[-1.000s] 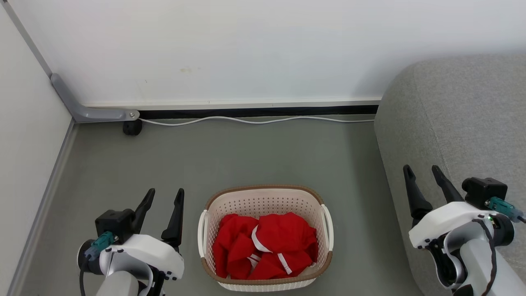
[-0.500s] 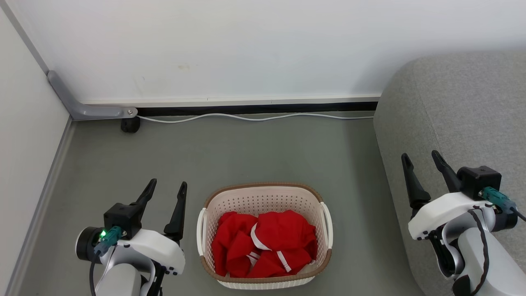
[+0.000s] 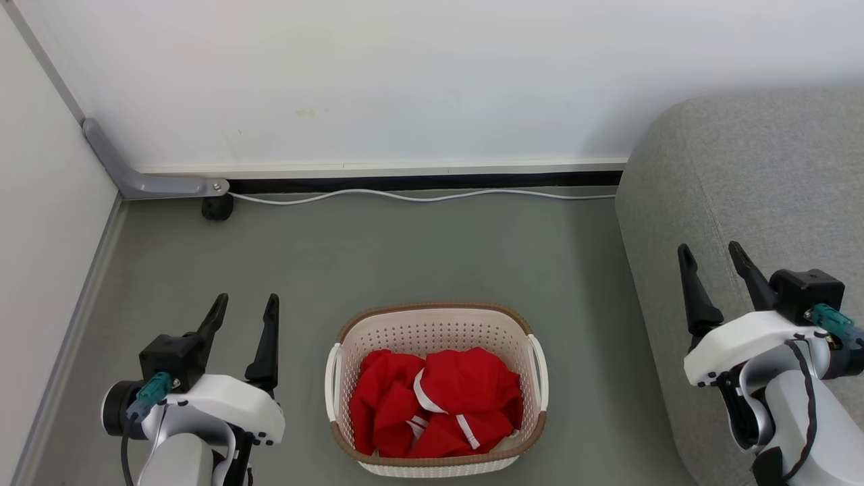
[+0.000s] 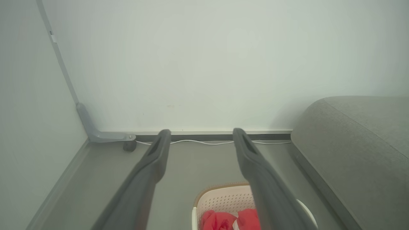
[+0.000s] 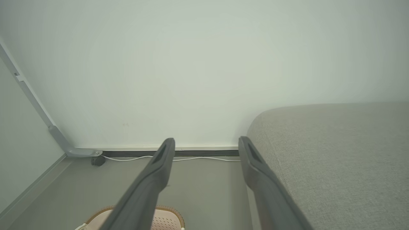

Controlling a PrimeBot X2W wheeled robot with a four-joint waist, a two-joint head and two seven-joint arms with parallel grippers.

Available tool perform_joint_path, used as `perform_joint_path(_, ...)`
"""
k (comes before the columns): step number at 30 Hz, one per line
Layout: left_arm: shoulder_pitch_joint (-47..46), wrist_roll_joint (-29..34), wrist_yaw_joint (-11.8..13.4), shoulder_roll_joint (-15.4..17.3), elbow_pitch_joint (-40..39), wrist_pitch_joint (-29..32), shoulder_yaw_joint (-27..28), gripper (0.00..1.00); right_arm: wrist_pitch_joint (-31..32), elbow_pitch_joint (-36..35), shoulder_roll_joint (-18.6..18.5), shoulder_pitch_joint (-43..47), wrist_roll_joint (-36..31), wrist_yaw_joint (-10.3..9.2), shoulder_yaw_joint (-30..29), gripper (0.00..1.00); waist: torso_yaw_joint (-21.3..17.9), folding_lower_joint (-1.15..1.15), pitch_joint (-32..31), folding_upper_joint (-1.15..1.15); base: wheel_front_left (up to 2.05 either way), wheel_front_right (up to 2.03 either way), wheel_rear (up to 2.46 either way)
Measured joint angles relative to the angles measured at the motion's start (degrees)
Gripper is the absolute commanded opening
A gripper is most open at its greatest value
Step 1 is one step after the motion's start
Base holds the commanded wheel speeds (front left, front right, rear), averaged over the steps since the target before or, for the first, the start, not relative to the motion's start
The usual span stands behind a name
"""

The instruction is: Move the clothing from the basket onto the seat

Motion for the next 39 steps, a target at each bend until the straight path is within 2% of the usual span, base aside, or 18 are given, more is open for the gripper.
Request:
perform_joint_path(11,0.0,0.3,0.0,-0.4,0.1,0.0,1.2,1.0,0.0,-0.8,0.1,0.1,-0.3,0.0,-1.3,1.0,0.1,0.0,0.5,0.0,0.0,0.0,0.0)
perform_joint_path(22,0.0,-1.5,0.0,-0.5,-0.2,0.0,-0.1,1.0,0.0,-3.2,0.6,0.0,-0.5,0.0,-2.5,1.0,0.1,0.0,2.9,0.0,0.0,0.0,0.0)
perform_joint_path(39,-6.6,-6.5,1.0,-0.7,-2.3,0.0,-6.2,1.0,-0.1,-11.0,0.4,-5.9,-1.0,0.0,-6.2,1.0,0.2,0.0,16.5,0.0,0.0,0.0,0.0)
